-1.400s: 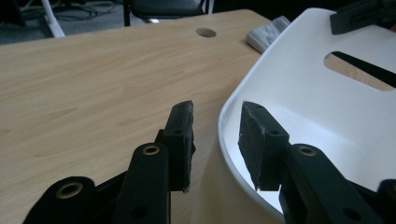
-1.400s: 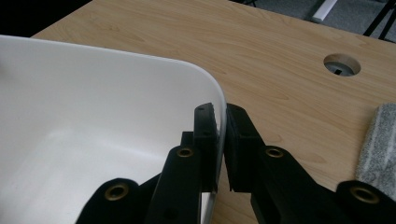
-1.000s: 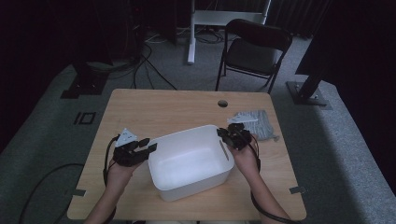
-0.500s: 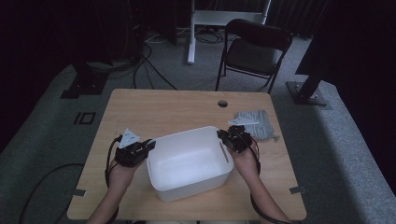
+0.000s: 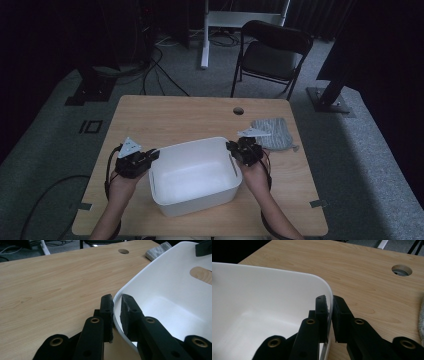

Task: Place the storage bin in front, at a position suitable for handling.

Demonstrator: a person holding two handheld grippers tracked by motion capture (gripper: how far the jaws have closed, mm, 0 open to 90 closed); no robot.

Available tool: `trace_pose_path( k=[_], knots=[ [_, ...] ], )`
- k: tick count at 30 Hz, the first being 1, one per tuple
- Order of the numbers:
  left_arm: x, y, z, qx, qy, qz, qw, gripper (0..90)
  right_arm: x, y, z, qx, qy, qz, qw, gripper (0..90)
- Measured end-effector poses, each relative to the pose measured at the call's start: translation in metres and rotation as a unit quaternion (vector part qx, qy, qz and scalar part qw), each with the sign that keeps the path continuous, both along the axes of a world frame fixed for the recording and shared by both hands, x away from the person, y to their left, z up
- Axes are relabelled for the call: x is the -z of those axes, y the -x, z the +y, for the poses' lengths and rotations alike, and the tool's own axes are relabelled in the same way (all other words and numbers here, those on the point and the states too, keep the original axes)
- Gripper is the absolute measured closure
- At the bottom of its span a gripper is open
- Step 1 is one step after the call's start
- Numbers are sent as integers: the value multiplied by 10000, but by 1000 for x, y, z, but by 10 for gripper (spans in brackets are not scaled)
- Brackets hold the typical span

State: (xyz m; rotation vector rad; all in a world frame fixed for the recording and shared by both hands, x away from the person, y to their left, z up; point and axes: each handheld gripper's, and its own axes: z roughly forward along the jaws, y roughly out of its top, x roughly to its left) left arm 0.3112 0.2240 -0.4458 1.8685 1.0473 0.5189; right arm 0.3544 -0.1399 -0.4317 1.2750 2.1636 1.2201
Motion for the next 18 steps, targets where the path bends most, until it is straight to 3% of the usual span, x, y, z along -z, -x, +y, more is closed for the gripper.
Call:
trace_pose_path(
  k=[13, 18],
  knots=[
    [-1, -1, -9, 3, -129, 33, 9999, 799, 1, 2, -7, 13, -33, -21, 10000, 834],
    [0, 0, -12, -111, -140, -21, 9998, 800, 1, 1, -9, -7, -86, -12, 10000, 821]
  ],
)
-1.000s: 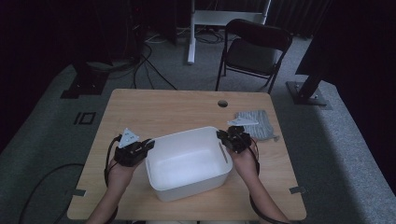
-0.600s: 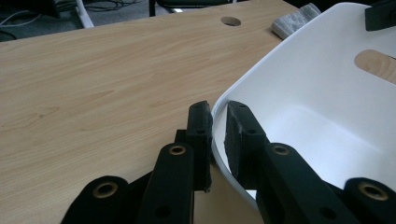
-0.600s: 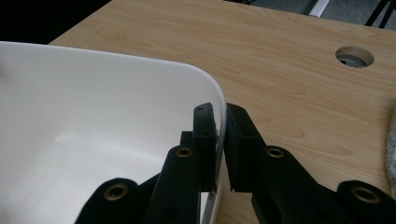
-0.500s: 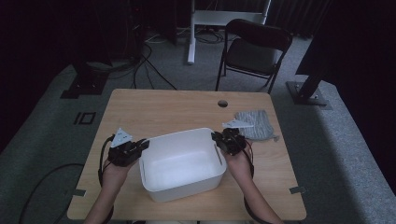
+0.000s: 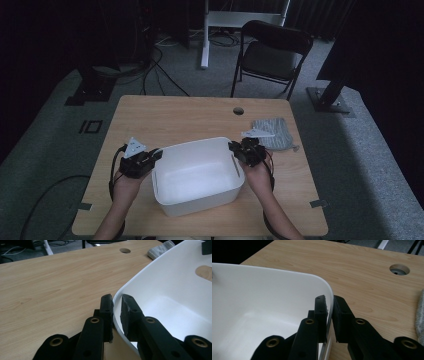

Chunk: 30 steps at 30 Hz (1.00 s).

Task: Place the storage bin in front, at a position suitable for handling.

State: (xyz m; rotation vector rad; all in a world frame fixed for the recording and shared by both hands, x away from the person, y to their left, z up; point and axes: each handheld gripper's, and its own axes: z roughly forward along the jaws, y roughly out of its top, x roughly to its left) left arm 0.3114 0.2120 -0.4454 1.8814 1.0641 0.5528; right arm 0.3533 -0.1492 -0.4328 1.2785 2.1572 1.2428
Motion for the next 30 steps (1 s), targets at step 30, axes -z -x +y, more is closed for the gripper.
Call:
trace_pose_path(
  k=[30],
  knots=[
    [1, -2, 0, -6, 101, -31, 9999, 798, -10, -3, -95, -8, -737, -326, 9967, 508]
  ],
)
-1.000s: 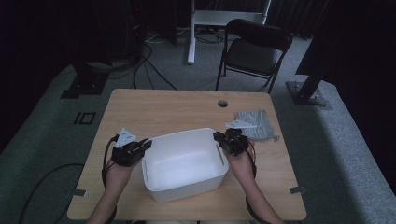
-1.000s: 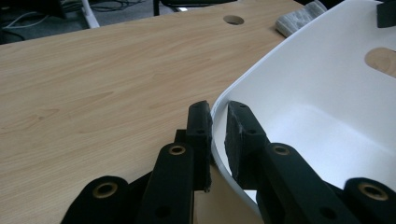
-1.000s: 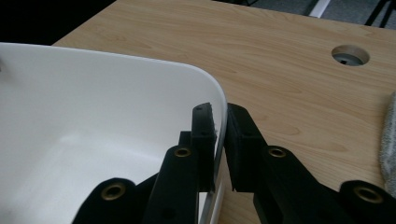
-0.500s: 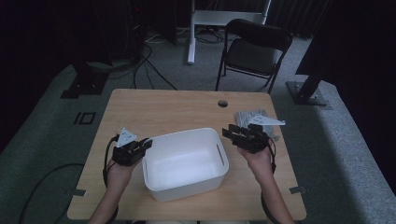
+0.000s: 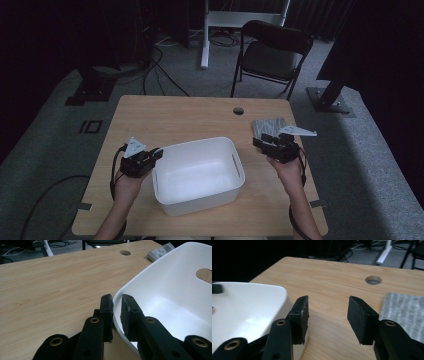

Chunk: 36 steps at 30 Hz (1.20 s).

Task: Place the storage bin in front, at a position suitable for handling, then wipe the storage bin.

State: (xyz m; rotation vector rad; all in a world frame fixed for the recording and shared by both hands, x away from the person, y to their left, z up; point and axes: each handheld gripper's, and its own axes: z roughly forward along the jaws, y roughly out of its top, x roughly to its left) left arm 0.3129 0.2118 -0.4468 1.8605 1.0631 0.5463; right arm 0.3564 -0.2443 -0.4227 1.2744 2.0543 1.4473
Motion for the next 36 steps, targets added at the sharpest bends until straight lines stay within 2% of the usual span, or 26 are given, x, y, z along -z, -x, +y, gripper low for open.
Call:
trace_pose_path(
  k=[8, 18, 25, 31, 36],
  knots=[
    [0, 0, 0, 6, 18, 4, 10000, 797, 10, -7, -12, 204, -7, 39, 9998, 467],
    [0, 0, 0, 12, 23, 0, 10000, 797, 28, -24, -30, 480, 213, 140, 9985, 429],
    [0, 0, 0, 10, 33, -3, 10000, 797, 45, -39, -46, 785, 271, 268, 9962, 428],
    [1, 0, 1, 10, 39, -6, 10000, 797, 57, -53, -56, 960, 194, 380, 9945, 382],
    [1, 0, 1, 2, 59, -16, 10000, 796, 64, -66, -58, 1186, 284, 435, 9916, 335]
  ],
)
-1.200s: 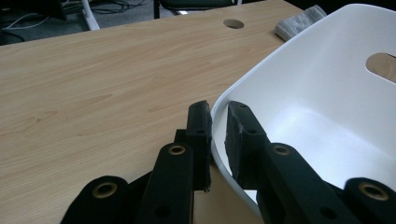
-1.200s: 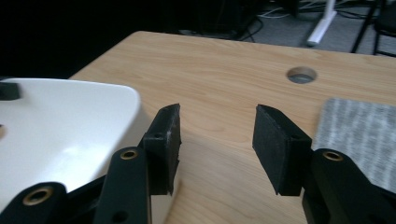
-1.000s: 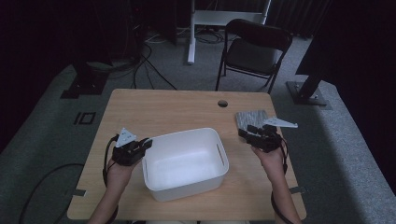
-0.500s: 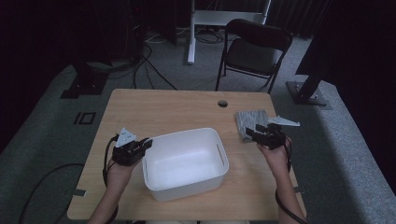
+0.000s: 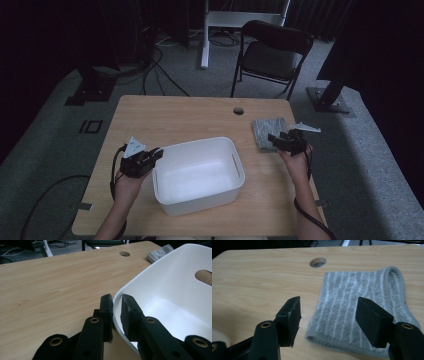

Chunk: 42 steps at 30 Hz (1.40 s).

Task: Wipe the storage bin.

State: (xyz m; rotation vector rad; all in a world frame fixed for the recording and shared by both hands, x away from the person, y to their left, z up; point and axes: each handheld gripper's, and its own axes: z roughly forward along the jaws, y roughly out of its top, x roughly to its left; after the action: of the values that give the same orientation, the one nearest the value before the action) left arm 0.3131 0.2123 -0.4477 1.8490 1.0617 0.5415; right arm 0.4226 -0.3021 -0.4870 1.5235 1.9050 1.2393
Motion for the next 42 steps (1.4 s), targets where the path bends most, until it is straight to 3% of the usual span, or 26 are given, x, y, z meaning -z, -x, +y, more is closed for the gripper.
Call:
trace_pose_path(
  k=[3, 11, 19, 27, 35, 42],
  knots=[
    [0, 0, 0, -2, -4, -2, 10000, 796, 5, -10, 0, 175, 116, 55, 9998, 307],
    [0, 0, 0, 1, -7, 0, 10000, 796, 19, -34, 7, 202, 287, 301, 9989, 287],
    [0, 0, 0, -7, -2, -1, 10000, 796, 27, -55, 13, 414, 455, 492, 9969, 233],
    [0, 0, 0, 3, 0, 7, 10000, 796, 37, -63, 13, 556, 728, 605, 9940, 206],
    [0, 0, 0, 5, -4, 13, 10000, 796, 50, -67, 14, 641, 852, 716, 9917, 144],
    [0, 0, 0, 5, -3, 13, 10000, 796, 57, -67, 16, 506, 969, 715, 9914, 136]
  ],
)
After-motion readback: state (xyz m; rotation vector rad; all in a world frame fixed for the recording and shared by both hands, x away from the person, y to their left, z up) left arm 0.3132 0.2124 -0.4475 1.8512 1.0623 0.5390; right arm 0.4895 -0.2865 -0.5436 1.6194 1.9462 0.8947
